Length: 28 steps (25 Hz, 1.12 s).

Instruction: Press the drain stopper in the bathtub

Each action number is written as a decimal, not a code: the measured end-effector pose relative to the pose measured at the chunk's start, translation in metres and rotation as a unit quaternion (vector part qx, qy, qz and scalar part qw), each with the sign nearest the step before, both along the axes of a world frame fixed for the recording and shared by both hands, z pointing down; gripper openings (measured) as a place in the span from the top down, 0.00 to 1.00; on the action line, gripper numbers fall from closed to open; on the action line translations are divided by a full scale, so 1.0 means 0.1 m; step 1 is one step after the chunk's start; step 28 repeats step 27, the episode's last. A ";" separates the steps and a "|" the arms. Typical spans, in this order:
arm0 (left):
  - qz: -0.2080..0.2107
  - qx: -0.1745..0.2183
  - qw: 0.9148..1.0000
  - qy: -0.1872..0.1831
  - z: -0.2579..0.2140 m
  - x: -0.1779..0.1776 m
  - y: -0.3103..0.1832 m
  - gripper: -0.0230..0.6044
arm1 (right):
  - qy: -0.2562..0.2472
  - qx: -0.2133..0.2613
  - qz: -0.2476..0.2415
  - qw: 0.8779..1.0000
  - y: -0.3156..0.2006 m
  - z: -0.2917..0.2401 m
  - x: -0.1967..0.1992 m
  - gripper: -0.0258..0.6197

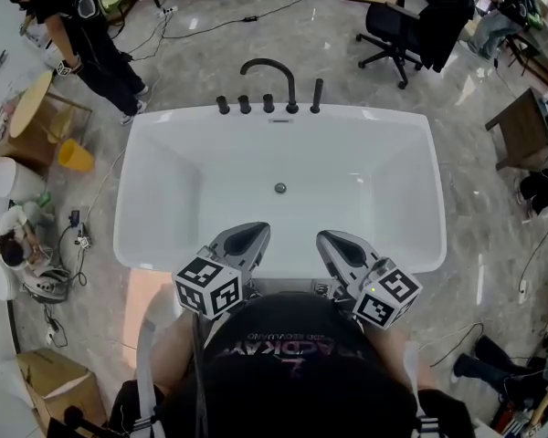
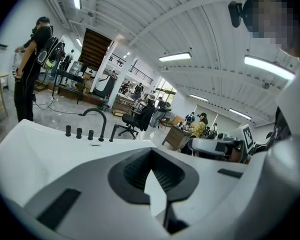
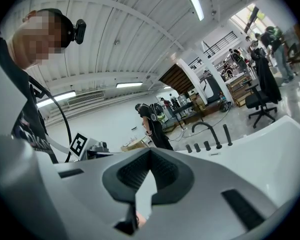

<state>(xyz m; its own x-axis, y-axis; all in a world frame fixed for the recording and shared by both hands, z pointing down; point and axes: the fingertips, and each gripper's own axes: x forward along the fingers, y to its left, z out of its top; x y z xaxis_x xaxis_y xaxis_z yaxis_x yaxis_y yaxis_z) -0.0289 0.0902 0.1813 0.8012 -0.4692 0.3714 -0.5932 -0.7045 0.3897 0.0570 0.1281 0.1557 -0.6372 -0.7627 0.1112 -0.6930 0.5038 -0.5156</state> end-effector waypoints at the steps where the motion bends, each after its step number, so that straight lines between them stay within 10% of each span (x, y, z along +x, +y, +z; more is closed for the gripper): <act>1: 0.001 -0.001 1.000 0.000 0.00 0.01 0.00 0.96 | 0.000 -0.001 0.000 1.000 0.00 0.01 0.00 0.94; 28: 0.003 0.001 1.000 -0.002 0.01 0.07 -0.01 0.96 | -0.001 -0.003 -0.001 1.000 -0.02 0.05 0.04 0.94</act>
